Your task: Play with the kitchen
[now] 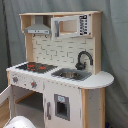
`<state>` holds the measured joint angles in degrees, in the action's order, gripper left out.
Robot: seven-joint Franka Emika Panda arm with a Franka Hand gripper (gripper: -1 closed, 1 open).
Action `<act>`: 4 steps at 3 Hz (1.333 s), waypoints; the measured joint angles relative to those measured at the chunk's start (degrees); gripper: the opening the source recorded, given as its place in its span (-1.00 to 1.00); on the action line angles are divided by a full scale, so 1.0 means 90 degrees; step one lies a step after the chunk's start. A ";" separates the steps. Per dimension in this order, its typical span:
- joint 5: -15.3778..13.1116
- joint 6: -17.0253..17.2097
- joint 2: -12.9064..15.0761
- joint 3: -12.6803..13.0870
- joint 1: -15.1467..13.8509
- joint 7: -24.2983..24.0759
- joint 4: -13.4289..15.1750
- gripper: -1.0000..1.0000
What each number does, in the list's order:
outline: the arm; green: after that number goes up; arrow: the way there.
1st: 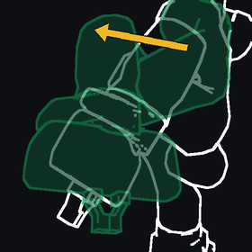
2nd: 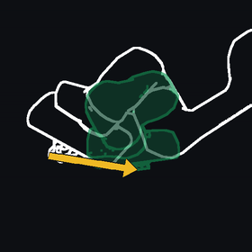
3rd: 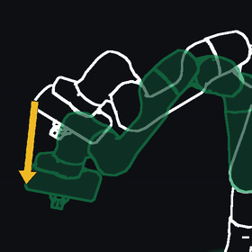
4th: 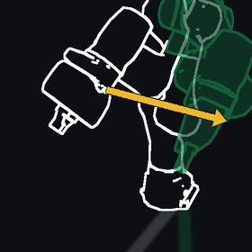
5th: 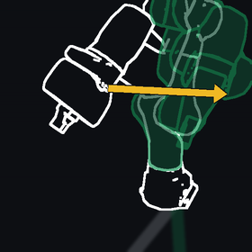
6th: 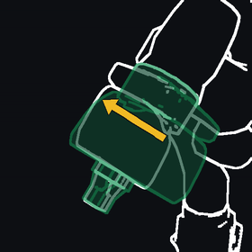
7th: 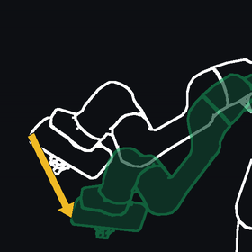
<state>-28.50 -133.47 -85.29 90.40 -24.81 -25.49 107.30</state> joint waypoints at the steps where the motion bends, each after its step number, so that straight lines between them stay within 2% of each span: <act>1: -0.0006 0.0003 -0.0005 0.0151 -0.0118 -0.0662 -0.0076 1.00; 3: -0.0006 0.0004 -0.0005 0.0525 -0.0256 -0.1958 -0.0078 1.00; 4: -0.0006 0.0016 -0.0006 0.0839 -0.0340 -0.2867 -0.0076 1.00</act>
<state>-28.55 -133.33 -85.34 97.95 -27.87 -51.29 106.62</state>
